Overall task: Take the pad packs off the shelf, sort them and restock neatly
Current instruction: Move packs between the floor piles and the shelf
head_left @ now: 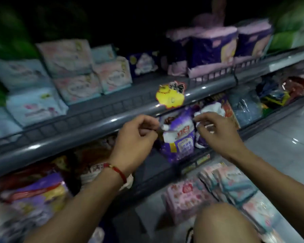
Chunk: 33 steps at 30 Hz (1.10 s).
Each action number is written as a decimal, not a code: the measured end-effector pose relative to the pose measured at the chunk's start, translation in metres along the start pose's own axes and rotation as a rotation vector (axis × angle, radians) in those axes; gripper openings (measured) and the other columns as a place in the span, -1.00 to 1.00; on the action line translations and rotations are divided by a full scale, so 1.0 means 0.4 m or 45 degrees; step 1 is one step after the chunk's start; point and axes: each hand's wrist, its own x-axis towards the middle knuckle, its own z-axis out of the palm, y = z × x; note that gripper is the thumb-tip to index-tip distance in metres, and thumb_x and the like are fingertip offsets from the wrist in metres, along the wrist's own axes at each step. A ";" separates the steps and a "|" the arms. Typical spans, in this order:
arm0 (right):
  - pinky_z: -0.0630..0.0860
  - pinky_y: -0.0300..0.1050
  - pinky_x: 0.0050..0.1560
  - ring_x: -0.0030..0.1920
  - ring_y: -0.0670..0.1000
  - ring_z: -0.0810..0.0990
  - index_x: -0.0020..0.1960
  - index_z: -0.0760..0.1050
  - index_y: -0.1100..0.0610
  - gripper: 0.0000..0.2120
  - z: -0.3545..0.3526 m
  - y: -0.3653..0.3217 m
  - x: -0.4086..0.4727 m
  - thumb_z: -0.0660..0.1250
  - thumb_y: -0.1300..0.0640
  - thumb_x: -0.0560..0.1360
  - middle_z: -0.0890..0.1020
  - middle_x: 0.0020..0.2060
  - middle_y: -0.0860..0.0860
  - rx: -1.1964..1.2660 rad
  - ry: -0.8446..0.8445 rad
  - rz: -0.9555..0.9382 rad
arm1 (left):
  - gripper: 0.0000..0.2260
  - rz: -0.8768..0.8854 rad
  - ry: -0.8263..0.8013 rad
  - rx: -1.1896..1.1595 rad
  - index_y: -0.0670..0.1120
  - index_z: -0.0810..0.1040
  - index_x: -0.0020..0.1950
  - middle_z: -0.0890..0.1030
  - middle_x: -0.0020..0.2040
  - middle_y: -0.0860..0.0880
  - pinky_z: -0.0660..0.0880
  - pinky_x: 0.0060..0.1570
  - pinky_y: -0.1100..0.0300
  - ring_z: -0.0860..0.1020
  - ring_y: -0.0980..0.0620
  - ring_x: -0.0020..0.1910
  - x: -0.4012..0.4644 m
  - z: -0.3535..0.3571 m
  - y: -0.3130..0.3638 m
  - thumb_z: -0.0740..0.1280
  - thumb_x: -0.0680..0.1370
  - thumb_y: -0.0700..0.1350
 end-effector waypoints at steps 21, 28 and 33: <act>0.23 0.22 0.49 0.54 0.17 0.19 0.62 0.11 0.02 -0.27 0.445 -0.445 0.570 0.36 0.16 0.54 0.26 0.54 0.13 -0.571 -0.392 -0.256 | -0.27 0.412 0.515 1.816 -0.20 0.24 0.58 0.36 0.50 -0.22 0.09 0.57 -0.18 0.28 -0.23 0.51 0.404 -0.507 0.061 0.43 0.44 -0.23; 0.29 0.26 0.33 0.40 0.28 0.27 0.51 0.29 -0.04 -0.37 0.443 -0.419 0.576 0.45 -0.03 0.51 0.35 0.38 0.16 -0.935 -0.169 -0.398 | -0.37 0.463 0.640 1.991 -0.16 0.43 0.38 0.41 0.25 -0.20 0.41 0.11 -0.10 0.40 -0.25 0.18 0.414 -0.511 0.059 0.56 0.36 -0.14; 0.33 0.18 0.21 0.36 0.24 0.34 0.40 0.41 0.01 -0.40 0.408 -0.416 0.544 0.53 0.12 0.41 0.40 0.33 0.12 -0.902 -0.041 -0.433 | -0.39 0.496 0.646 1.989 -0.14 0.43 0.32 0.54 0.20 -0.19 0.41 0.04 -0.09 0.44 -0.24 0.16 0.378 -0.504 0.095 0.57 0.34 -0.08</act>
